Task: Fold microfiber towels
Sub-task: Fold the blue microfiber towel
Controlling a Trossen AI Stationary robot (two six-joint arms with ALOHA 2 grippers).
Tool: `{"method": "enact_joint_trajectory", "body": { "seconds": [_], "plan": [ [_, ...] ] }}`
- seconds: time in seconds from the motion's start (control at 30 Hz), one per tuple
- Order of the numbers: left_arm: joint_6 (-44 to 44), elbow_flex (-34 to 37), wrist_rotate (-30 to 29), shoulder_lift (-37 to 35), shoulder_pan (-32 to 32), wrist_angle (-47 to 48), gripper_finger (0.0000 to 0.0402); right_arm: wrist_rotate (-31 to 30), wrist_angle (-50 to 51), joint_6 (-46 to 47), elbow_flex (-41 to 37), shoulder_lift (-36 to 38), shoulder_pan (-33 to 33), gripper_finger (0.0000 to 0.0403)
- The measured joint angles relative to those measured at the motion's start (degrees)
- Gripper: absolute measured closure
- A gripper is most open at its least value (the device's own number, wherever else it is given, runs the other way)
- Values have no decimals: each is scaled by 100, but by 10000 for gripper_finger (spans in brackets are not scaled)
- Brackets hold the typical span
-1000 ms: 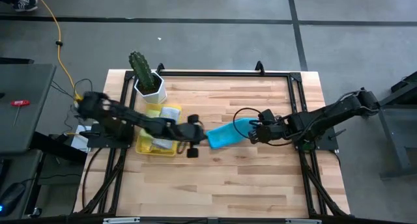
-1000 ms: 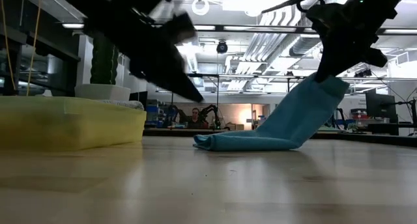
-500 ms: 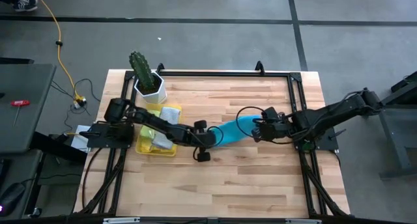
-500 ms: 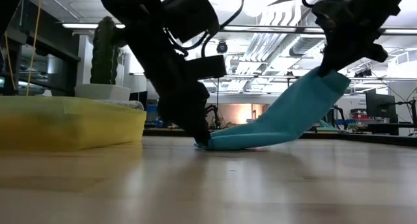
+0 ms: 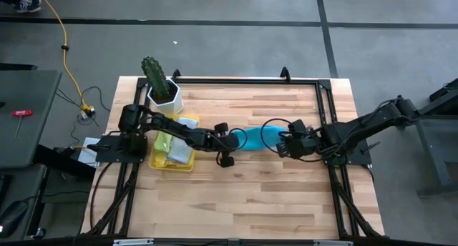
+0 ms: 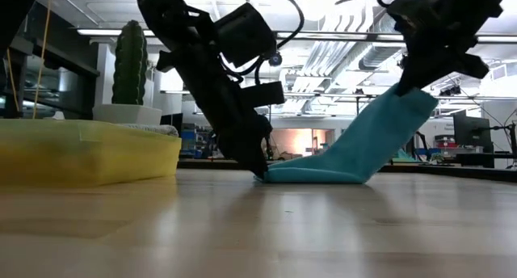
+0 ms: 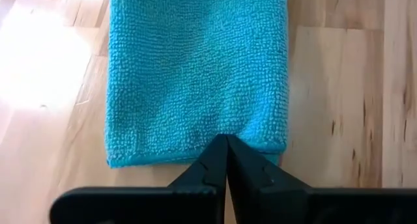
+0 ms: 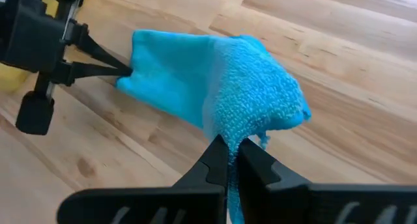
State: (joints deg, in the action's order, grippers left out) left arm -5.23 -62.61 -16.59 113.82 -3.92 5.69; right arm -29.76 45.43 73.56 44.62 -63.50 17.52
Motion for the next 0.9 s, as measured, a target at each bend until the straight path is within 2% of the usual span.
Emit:
{"method": "enact_joint_trajectory", "body": {
  "seconds": [0.1, 0.5, 0.9],
  "plan": [
    [110, 2, 22, 2, 22, -15, 401, -26, -369, -54, 0, -253, -88, 403],
    [200, 11, -97, 13, 71, -55, 402, 58, -2564, -1280, 0, -1500, -699, 403],
    [201, 15, -95, 20, 71, -113, 402, 641, -4733, -1861, 0, -2847, -1094, 403]
  ]
}}
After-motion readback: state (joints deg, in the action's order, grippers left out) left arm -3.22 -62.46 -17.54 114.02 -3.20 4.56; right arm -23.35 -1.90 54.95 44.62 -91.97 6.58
